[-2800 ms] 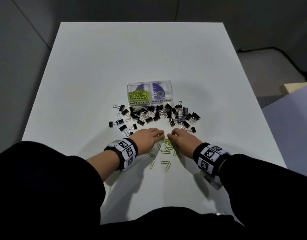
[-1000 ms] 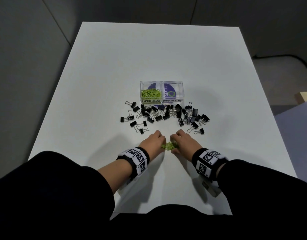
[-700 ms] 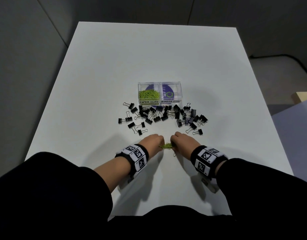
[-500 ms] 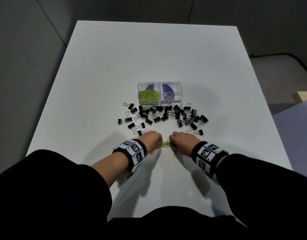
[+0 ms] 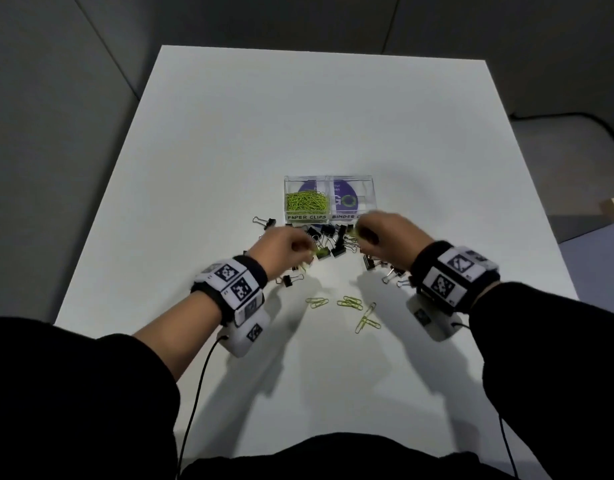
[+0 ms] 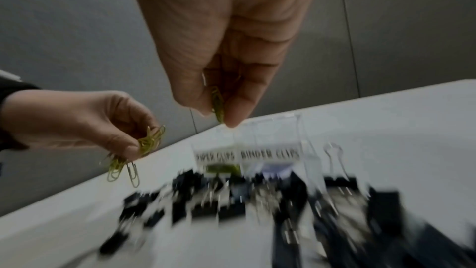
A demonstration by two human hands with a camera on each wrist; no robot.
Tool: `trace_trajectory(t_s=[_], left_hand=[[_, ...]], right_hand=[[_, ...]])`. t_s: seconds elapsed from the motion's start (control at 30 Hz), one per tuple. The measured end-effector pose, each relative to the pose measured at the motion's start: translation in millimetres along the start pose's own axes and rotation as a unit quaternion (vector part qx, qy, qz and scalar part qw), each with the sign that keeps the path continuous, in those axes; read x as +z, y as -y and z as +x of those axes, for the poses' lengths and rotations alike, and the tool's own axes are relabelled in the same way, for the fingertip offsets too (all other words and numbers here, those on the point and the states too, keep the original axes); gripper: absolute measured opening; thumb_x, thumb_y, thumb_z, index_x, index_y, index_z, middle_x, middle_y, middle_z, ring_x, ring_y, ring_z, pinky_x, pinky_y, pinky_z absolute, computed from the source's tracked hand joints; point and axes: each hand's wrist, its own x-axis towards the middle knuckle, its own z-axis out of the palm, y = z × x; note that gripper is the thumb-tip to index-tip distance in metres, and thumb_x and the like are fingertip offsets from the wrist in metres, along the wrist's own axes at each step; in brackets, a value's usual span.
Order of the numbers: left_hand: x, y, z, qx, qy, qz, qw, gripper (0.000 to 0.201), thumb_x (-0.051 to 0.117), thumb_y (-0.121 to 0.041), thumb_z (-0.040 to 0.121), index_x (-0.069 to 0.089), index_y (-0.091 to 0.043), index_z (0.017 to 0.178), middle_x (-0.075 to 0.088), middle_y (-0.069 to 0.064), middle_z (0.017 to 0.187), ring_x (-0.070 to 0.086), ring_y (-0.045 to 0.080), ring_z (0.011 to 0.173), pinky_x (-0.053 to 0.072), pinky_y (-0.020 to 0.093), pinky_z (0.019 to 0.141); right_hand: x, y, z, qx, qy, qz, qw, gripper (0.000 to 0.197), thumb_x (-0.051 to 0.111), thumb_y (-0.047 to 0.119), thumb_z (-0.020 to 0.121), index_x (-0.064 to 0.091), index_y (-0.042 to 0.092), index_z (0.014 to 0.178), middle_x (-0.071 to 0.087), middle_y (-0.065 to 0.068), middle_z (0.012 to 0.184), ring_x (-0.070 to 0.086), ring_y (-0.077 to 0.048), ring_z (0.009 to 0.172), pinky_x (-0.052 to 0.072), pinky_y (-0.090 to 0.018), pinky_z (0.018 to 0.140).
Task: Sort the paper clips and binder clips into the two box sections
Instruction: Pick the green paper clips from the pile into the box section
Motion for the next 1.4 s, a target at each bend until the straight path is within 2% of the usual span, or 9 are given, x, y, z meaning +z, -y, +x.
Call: trace_trajectory(t_s=[0.2, 0.33, 0.47, 0.63, 0.83, 1.03, 1.2, 1.3, 1.4], left_hand=[[-60.3, -2.5, 38.6, -0.004, -0.164, -0.012, 0.986, 0.02, 0.065, -0.007, 0.084, 0.069, -0.005, 0.103, 0.06, 0.002, 0.086, 0.055, 0.014, 0.078, 0.047, 0.022, 0.079], [-76.9, 13.9, 65.9, -0.028, -0.195, -0.01, 0.98, 0.018, 0.066, -0.004, 0.081, 0.07, -0.003, 0.099, 0.062, 0.008, 0.079, 0.056, 0.016, 0.073, 0.048, 0.018, 0.074], [-70.1, 12.8, 86.8, -0.023, -0.203, 0.018, 0.979, 0.019, 0.065, -0.006, 0.083, 0.071, -0.005, 0.101, 0.068, 0.015, 0.097, 0.058, 0.019, 0.083, 0.043, 0.021, 0.08], [-48.1, -4.9, 105.6, -0.004, -0.117, 0.102, 0.988, 0.022, 0.06, -0.013, 0.088, 0.069, -0.007, 0.108, 0.065, 0.013, 0.108, 0.06, 0.027, 0.103, 0.044, 0.028, 0.087], [-34.7, 0.9, 104.8, 0.007, -0.029, 0.178, 0.984, 0.027, 0.054, -0.012, 0.092, 0.064, -0.011, 0.117, 0.062, 0.009, 0.121, 0.058, 0.025, 0.109, 0.047, 0.034, 0.096], [-25.9, -15.0, 69.3, 0.076, -0.082, 0.199, 0.974, 0.017, 0.05, -0.023, 0.093, 0.059, -0.015, 0.106, 0.056, 0.0, 0.11, 0.053, 0.016, 0.101, 0.043, 0.025, 0.081], [40.9, 0.0, 6.5, 0.101, 0.13, 0.279, 0.946, 0.033, 0.056, -0.039, 0.088, 0.056, -0.017, 0.112, 0.056, -0.001, 0.11, 0.055, 0.017, 0.101, 0.045, 0.026, 0.081], [64.9, 13.3, -8.8, 0.073, 0.147, 0.295, 0.941, 0.046, 0.063, -0.045, 0.081, 0.053, -0.017, 0.117, 0.052, 0.0, 0.114, 0.051, 0.019, 0.104, 0.042, 0.029, 0.082], [70.3, 13.3, -8.0, 0.053, 0.128, 0.268, 0.953, 0.031, 0.059, -0.03, 0.087, 0.056, -0.012, 0.113, 0.052, 0.006, 0.115, 0.052, 0.023, 0.106, 0.043, 0.031, 0.087]], right_hand=[[-18.0, 20.2, 78.5, 0.006, -0.052, -0.008, 0.999, 0.019, 0.05, 0.017, 0.094, 0.055, 0.002, 0.105, 0.058, -0.012, 0.099, 0.053, -0.023, 0.083, 0.039, -0.024, 0.072], [-2.9, 25.3, 110.8, 0.03, -0.032, 0.019, 0.999, 0.025, 0.053, 0.018, 0.093, 0.057, -0.001, 0.108, 0.062, -0.017, 0.106, 0.059, -0.031, 0.096, 0.041, -0.027, 0.077], [11.3, 17.9, 111.4, 0.051, -0.057, 0.123, 0.989, 0.03, 0.054, 0.011, 0.092, 0.057, 0.002, 0.12, 0.062, -0.015, 0.119, 0.059, -0.028, 0.107, 0.047, -0.035, 0.094], [4.6, 6.3, 82.6, 0.028, -0.109, 0.119, 0.986, 0.02, 0.051, 0.008, 0.092, 0.061, 0.001, 0.108, 0.063, -0.016, 0.108, 0.059, -0.028, 0.098, 0.047, -0.034, 0.087], [17.2, -12.0, 19.8, 0.026, -0.029, 0.056, 0.998, 0.018, 0.052, 0.012, 0.093, 0.061, 0.004, 0.106, 0.064, -0.013, 0.105, 0.059, -0.026, 0.095, 0.05, -0.036, 0.087], [36.6, -20.6, -22.0, 0.035, 0.063, 0.029, 0.997, 0.025, 0.055, 0.017, 0.092, 0.062, 0.008, 0.115, 0.061, -0.008, 0.115, 0.055, -0.012, 0.091, 0.037, -0.017, 0.078], [59.7, -19.8, -55.3, 0.004, 0.137, -0.053, 0.989, 0.044, 0.064, 0.033, 0.084, 0.056, 0.014, 0.123, 0.054, -0.005, 0.124, 0.051, -0.021, 0.112, 0.044, -0.03, 0.092], [71.6, -14.3, -63.8, -0.006, 0.124, -0.084, 0.989, 0.05, 0.066, 0.038, 0.079, 0.054, 0.014, 0.122, 0.053, -0.005, 0.124, 0.049, -0.023, 0.111, 0.044, -0.033, 0.092], [83.7, -5.3, -59.1, -0.006, 0.108, -0.091, 0.99, 0.051, 0.064, 0.037, 0.081, 0.051, 0.011, 0.124, 0.051, -0.007, 0.125, 0.047, -0.026, 0.112, 0.04, -0.033, 0.092]])
